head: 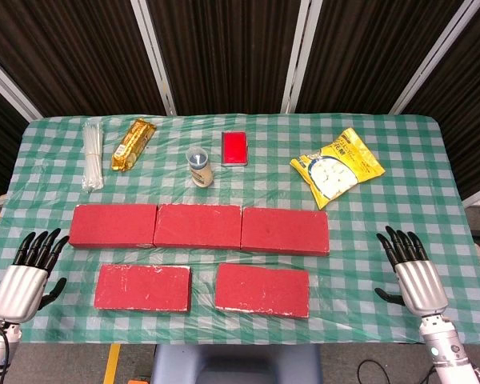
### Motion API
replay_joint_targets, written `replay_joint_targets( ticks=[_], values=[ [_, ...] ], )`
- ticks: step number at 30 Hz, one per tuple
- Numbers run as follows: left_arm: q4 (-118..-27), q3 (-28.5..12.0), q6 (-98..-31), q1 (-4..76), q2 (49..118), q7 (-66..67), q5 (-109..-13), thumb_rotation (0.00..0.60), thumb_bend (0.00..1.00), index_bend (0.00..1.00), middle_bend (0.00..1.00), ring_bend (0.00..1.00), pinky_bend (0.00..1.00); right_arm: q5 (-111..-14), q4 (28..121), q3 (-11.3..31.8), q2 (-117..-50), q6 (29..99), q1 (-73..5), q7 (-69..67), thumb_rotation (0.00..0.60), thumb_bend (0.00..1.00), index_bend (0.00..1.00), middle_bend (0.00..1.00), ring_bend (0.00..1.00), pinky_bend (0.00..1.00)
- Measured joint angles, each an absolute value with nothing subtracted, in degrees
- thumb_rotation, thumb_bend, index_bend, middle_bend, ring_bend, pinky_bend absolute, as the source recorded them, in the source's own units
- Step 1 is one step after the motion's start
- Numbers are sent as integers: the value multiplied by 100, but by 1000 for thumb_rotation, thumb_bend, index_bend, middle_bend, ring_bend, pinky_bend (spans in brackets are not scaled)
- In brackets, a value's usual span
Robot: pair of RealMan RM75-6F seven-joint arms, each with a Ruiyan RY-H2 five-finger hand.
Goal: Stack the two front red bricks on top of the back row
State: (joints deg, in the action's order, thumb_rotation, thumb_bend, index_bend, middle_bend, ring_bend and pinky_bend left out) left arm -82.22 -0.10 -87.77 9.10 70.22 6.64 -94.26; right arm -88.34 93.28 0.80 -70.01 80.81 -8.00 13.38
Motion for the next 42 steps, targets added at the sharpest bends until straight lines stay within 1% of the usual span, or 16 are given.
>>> replay_joint_targets(
  ticks=[7, 11, 14, 18, 21, 23, 26, 31, 36, 42],
  values=[
    [-8244, 46, -8712, 929, 7005, 583, -9481, 600, 352, 0, 0, 0, 35, -8919, 9349, 34, -6974, 8071, -800, 1299, 600, 64, 0, 0, 0, 0],
    [-8397, 179, -8511, 1048, 6847, 148, -9653, 600, 349, 0, 0, 0, 35, -8987, 9360, -10, -6936, 8050, -804, 1238, 600, 65, 0, 0, 0, 0],
    [-8653, 375, -8217, 1246, 6553, -400, -9934, 600, 354, 0, 0, 0, 35, -9081, 9368, -50, -6903, 8054, -806, 1167, 600, 64, 0, 0, 0, 0],
    [-9168, 778, -7607, 1669, 6054, -1135, -10545, 600, 352, 0, 0, 0, 30, -9235, 9389, -143, -6856, 8037, -811, 1095, 600, 65, 0, 0, 0, 0],
    [-9518, 1053, -7176, 1957, 5841, -1371, -10882, 600, 349, 0, 0, 0, 26, -9383, 9413, -214, -6810, 8061, -805, 1007, 600, 65, 0, 0, 0, 0],
    [-9664, 1146, -7012, 2055, 5808, -1348, -10972, 600, 345, 0, 0, 0, 24, -9486, 9424, -259, -6768, 8113, -790, 913, 600, 65, 0, 0, 0, 0],
    [-9755, 1145, -6898, 2119, 5855, -1131, -10978, 600, 343, 0, 0, 0, 23, -9586, 9426, -309, -6714, 8156, -776, 792, 600, 65, 0, 0, 0, 0],
    [-9908, 1021, -6567, 2229, 6036, -641, -10731, 600, 343, 0, 0, 0, 23, -9664, 9416, -344, -6661, 8180, -774, 650, 600, 65, 0, 0, 0, 0],
    [-9968, 884, -6087, 2396, 6209, -465, -10279, 600, 344, 0, 0, 0, 19, -9712, 9409, -373, -6625, 8158, -784, 577, 600, 64, 0, 0, 0, 0],
    [-9962, 800, -5735, 2611, 6414, -445, -10016, 600, 339, 0, 0, 0, 16, -9716, 9411, -362, -6602, 8201, -764, 519, 600, 65, 0, 0, 0, 0]
  ],
)
